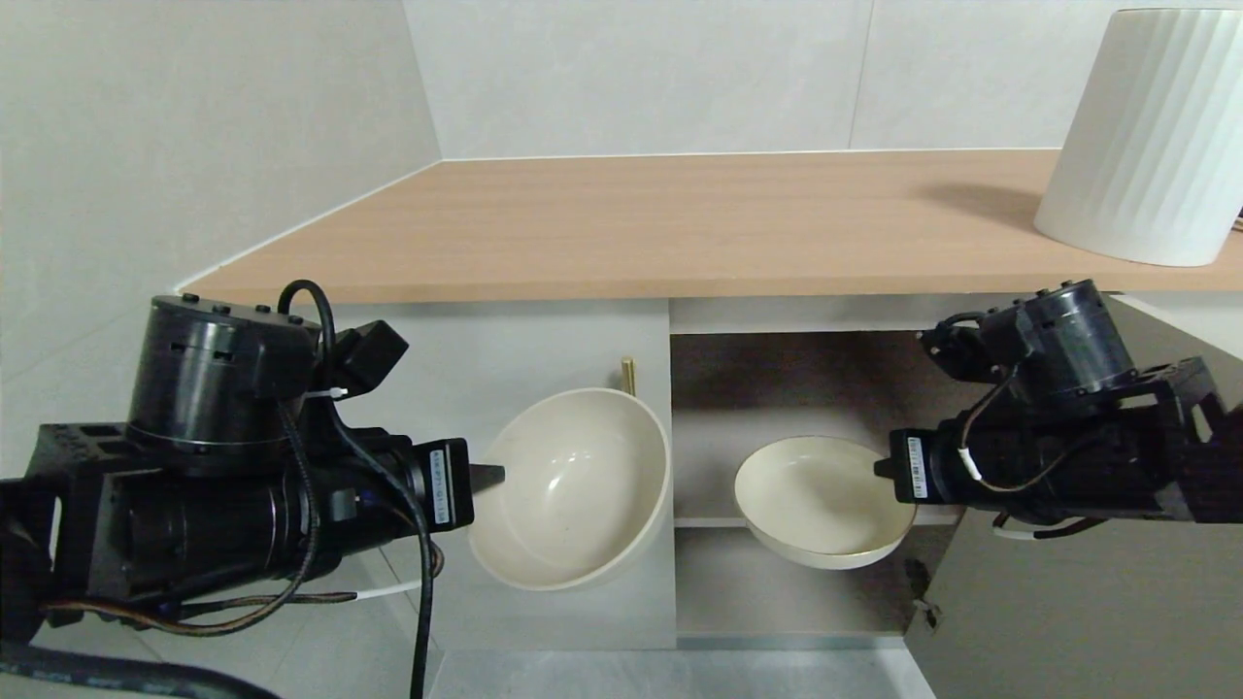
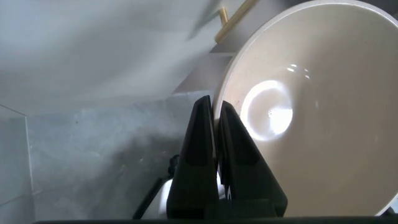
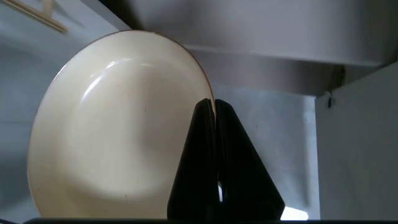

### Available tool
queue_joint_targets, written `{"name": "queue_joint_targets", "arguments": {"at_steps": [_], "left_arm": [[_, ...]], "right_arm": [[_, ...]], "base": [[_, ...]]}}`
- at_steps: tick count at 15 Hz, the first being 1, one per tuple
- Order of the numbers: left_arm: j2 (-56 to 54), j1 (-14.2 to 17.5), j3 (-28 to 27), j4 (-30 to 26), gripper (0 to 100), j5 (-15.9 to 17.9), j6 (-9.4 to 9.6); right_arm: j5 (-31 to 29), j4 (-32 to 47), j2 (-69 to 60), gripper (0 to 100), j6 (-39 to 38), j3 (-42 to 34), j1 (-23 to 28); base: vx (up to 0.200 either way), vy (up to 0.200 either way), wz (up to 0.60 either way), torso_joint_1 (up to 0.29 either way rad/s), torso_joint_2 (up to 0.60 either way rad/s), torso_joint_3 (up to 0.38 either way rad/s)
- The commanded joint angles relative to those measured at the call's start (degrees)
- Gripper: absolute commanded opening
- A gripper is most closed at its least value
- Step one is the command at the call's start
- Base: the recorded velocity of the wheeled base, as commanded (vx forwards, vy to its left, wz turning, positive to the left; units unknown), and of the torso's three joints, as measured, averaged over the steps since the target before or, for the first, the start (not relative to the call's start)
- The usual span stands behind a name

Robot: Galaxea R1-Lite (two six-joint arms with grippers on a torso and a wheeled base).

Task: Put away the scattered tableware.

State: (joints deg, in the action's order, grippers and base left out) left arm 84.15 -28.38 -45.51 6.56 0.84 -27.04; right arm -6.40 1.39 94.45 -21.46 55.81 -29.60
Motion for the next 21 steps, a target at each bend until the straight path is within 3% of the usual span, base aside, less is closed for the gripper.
{"name": "queue_joint_targets", "arguments": {"at_steps": [1,5,10,21], "left_arm": [[0.84,-0.18,0.07,0.03,0,-0.05,-0.03],[2.6,-0.54,0.16,-0.05,0,-0.14,-0.12],[4.27,-1.33,0.51,-0.76,0,-0.23,-0.12],[5.67,-1.94,0.86,-0.76,0,-0.23,-0.12]], "right_arm": [[-0.1,-1.83,6.89,0,0.01,0.18,0.59],[-0.54,-16.33,22.35,0,-0.69,0.18,4.11],[-6.17,-34.0,35.8,0,-0.43,0.62,7.71],[-10.83,-37.34,44.06,0,-2.89,8.26,10.35]], "base": [[0.0,0.0,0.0,0.0,0.0,0.0],[0.0,0.0,0.0,0.0,0.0,0.0],[0.0,0.0,0.0,0.0,0.0,0.0],[0.0,0.0,0.0,0.0,0.0,0.0]]}}
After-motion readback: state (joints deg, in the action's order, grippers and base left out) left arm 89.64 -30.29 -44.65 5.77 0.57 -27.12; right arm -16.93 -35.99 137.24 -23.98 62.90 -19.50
